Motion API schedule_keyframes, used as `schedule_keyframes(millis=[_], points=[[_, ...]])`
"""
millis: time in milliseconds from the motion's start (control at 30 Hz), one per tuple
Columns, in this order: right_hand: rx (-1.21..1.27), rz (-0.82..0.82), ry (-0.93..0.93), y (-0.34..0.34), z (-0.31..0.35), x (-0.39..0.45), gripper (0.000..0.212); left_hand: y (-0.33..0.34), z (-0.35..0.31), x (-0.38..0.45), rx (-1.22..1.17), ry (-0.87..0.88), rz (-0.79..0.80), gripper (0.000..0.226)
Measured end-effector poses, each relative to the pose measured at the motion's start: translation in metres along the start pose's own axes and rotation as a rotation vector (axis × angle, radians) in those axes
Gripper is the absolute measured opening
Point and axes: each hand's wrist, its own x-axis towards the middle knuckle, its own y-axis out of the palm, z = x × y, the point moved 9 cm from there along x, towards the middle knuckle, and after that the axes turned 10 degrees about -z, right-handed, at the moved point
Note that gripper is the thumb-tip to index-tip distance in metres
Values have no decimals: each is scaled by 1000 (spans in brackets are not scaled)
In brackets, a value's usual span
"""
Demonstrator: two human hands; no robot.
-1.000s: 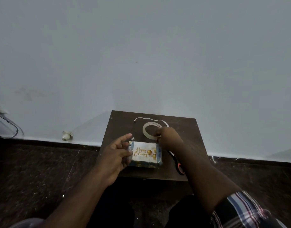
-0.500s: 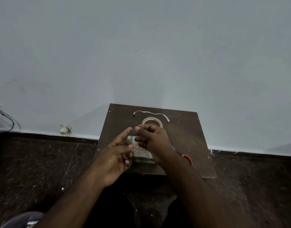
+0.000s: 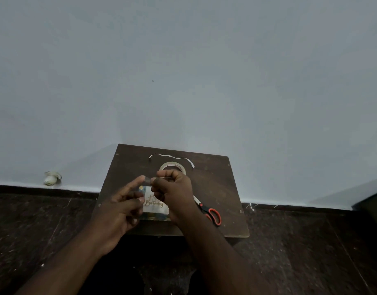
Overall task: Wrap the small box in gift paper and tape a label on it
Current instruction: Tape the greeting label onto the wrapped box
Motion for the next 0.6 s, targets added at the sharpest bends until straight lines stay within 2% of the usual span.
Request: schedule_keyframes(millis=[133, 233, 333, 433, 600], points=[[-81, -21, -66, -10, 3, -1, 17, -14, -15, 9, 423, 271, -157, 52], [-107, -48, -81, -18, -2, -1, 16, -9, -14, 10, 526, 362, -179, 56], [-153, -67, -68, -26, -11, 0, 14, -17, -12, 10, 513, 331, -218, 60], [-253, -12, -50, -21, -22, -2, 13, -21, -2, 12, 531, 271, -139, 50], [-478, 9, -115, -10, -23, 0, 13, -26, 8, 14, 584, 228, -105, 53]])
